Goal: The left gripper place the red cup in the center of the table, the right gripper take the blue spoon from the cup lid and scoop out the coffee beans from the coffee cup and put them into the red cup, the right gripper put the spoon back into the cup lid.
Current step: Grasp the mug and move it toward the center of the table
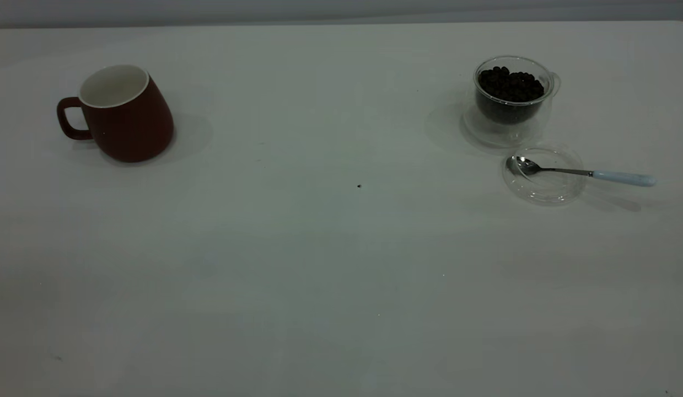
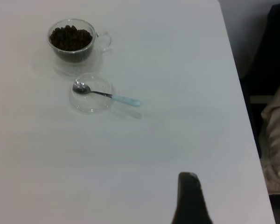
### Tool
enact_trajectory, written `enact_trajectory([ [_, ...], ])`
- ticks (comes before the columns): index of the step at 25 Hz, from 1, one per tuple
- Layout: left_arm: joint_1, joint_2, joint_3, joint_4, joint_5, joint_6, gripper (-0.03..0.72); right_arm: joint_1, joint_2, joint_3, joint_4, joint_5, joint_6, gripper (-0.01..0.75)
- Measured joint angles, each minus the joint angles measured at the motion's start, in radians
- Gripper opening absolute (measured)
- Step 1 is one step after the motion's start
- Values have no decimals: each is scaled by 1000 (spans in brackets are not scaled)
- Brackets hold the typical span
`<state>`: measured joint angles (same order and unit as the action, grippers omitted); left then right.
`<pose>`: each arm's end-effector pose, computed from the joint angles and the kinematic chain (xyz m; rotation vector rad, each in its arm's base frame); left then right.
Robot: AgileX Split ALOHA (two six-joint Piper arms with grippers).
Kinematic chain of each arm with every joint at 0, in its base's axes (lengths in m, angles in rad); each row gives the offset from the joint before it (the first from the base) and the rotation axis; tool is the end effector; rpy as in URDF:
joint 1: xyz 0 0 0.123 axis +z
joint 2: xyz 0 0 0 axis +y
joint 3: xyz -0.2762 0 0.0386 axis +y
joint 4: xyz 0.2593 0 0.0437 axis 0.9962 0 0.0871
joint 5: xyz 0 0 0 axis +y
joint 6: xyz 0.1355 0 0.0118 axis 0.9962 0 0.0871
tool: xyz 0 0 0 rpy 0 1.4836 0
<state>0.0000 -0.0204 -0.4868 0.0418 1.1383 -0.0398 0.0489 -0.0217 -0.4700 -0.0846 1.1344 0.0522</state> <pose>0.0448 0.0052 0.2498 -0.0462 2.1135 0.0268 0.0467 -0.0081 0.2451 0.0108 2.1234 -0.0428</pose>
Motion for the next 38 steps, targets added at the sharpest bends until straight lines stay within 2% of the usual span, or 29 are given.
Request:
enact_trajectory([
  [5,0,14,-3,0,-9,-5,586,0,0,0,0,0,0,550],
  [9,0,136,-45,0,-108,-26,586,0,0,0,0,0,0,550],
  [14,0,416,-151,28,-236,-5,586,0,0,0,0,0,0,550],
  [23,0,951,-324,140,-327,117,586,0,0,0,0,0,0,550],
  [30,0,1312,-431,210,-459,145,586,0,0,0,0,0,0,550],
  [38,0,1733,-697,269,-486,124,586,0,0,0,0,0,0,550],
])
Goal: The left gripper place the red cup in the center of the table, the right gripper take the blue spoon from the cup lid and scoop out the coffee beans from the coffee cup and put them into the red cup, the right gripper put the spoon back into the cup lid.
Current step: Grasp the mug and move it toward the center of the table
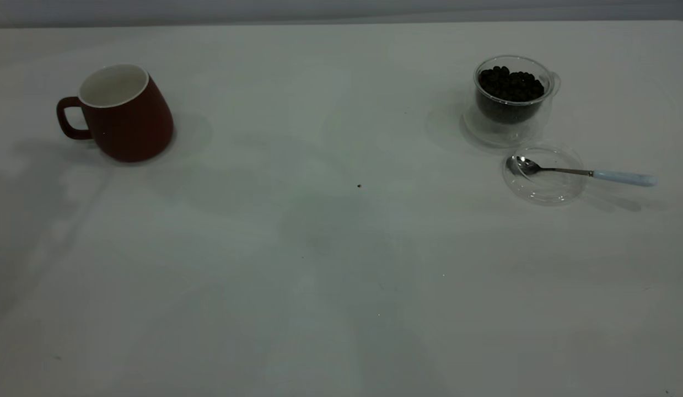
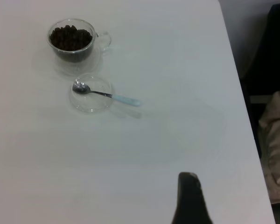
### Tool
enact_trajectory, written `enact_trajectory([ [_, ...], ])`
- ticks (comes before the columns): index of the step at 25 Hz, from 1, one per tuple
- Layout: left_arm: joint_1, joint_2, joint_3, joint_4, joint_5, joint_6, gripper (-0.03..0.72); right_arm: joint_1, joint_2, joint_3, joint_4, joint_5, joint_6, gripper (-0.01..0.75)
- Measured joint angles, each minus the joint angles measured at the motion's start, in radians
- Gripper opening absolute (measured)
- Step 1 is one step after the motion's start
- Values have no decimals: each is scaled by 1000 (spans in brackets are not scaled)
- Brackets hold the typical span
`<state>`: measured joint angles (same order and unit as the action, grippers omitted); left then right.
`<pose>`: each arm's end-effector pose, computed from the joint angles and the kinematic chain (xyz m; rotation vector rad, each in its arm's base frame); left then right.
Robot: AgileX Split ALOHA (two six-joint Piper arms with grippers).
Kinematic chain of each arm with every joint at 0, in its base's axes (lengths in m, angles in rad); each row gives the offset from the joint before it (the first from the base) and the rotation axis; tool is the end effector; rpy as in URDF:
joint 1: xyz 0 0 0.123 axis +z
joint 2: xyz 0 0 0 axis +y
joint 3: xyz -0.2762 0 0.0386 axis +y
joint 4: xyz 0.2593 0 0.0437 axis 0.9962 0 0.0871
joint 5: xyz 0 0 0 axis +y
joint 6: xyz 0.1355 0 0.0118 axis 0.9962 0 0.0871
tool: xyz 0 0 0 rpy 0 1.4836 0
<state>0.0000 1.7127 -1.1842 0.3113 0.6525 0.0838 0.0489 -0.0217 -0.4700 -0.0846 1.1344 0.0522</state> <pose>0.3873 0.0253 0.1807 0.3789 2.6300 0.3586 0.0467 -0.0081 0.2451 0.0108 2.1234 -0.0428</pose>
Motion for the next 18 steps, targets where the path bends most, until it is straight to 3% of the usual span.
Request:
enact_trajectory([
  [8,0,356,-263,28,49,83,586,0,0,0,0,0,0,550],
  [18,0,458,-288,75,-24,256,586,0,0,0,0,0,0,550],
])
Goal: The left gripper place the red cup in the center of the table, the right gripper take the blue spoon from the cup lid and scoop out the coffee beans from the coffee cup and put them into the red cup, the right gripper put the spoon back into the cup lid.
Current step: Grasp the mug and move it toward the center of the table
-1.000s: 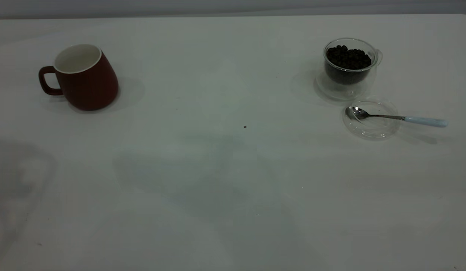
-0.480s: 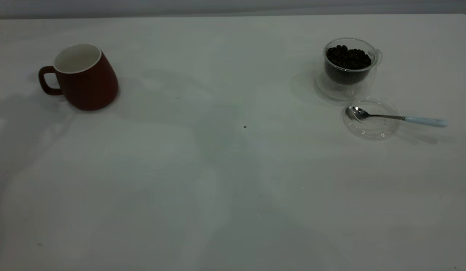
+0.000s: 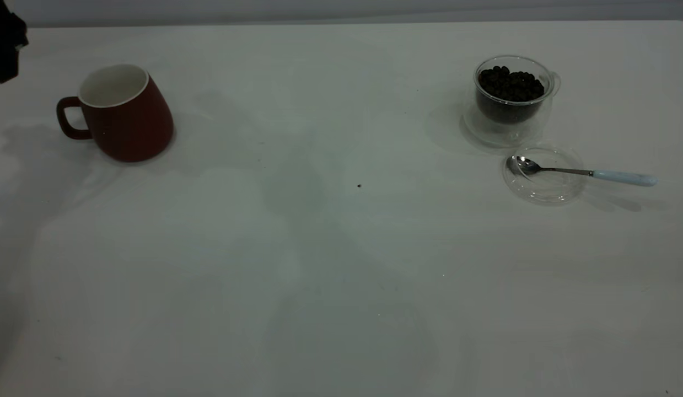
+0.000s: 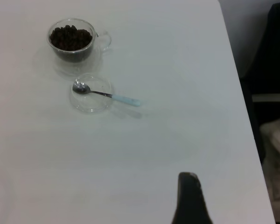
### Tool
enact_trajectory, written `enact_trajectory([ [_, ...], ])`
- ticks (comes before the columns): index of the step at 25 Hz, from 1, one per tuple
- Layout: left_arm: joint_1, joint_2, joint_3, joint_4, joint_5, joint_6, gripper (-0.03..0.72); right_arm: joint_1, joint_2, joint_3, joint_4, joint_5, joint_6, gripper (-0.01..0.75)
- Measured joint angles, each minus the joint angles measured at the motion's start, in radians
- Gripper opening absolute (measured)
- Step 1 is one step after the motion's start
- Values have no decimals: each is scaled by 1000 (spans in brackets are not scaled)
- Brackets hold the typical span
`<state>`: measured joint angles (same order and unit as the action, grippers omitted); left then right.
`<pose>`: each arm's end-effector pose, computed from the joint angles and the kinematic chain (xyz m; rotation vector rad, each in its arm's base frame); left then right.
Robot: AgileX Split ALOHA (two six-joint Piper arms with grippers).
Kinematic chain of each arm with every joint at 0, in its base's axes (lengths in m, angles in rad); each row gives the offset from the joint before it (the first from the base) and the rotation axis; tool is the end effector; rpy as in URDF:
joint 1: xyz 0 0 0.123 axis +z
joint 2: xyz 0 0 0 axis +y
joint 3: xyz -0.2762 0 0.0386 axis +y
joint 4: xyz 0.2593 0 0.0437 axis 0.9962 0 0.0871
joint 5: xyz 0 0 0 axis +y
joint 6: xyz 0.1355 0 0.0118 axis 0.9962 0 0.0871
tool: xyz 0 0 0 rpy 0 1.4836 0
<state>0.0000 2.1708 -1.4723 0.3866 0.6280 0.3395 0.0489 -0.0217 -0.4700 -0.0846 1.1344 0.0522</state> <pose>0.4621 0.0301 0.0721 0.8577 2.6959 0.4700 0.0467 -0.0081 0.2451 0.0108 2.1234 -0.0428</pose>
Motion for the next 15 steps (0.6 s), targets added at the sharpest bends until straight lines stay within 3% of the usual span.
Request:
enact_trajectory([
  [8,0,15,-1,4,-81,19,586,0,0,0,0,0,0,550],
  [15,-1,72,-2,-15,-27,253,586,0,0,0,0,0,0,550],
])
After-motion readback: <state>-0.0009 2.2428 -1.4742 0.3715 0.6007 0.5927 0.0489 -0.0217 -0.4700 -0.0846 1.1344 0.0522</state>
